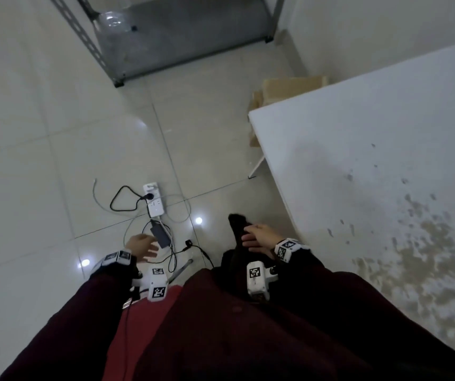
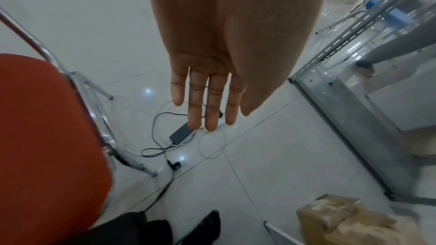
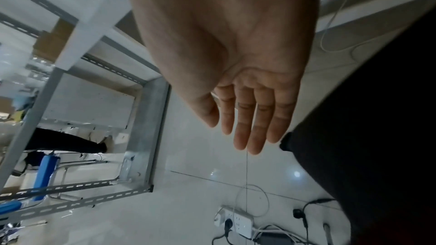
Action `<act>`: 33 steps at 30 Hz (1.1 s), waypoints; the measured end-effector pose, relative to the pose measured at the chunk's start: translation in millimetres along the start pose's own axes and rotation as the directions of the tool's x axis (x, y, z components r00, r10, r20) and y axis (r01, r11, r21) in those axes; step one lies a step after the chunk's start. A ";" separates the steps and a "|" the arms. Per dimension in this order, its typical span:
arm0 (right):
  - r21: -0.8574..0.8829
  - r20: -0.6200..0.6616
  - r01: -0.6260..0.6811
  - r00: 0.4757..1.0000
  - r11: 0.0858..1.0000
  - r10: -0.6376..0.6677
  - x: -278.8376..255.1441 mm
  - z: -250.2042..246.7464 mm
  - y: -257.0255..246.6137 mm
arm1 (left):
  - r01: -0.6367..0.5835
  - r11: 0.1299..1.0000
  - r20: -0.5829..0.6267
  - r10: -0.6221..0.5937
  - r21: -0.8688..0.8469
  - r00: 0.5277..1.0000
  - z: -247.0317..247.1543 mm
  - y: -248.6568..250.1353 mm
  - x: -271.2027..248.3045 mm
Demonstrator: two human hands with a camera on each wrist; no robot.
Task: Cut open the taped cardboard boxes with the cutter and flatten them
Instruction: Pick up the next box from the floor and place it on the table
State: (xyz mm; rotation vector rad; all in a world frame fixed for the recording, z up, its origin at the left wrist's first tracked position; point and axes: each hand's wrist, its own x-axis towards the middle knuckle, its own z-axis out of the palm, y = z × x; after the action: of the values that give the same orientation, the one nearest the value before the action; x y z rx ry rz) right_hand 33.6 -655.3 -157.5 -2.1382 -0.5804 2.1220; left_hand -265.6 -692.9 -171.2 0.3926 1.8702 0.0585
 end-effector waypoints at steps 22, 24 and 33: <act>0.479 0.028 0.016 0.999 0.878 -0.034 99.9 41.3 -283.1 | -0.108 0.894 0.092 0.075 0.435 0.993 -111.6 343.5 124.0; 0.550 0.027 0.002 0.999 0.835 -0.020 108.6 43.6 -305.5 | -0.107 0.867 0.103 0.065 0.486 0.993 -117.4 384.6 141.1; 0.771 -0.160 0.023 0.974 0.637 0.158 164.9 5.1 -374.7 | -0.460 0.560 0.346 0.304 0.689 0.888 -50.8 563.6 194.1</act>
State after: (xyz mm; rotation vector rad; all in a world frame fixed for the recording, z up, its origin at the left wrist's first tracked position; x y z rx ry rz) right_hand -55.5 -257.7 -197.1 -1.8133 0.4035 1.6483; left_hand -232.1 -96.3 -200.0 1.3583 1.4983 -0.4834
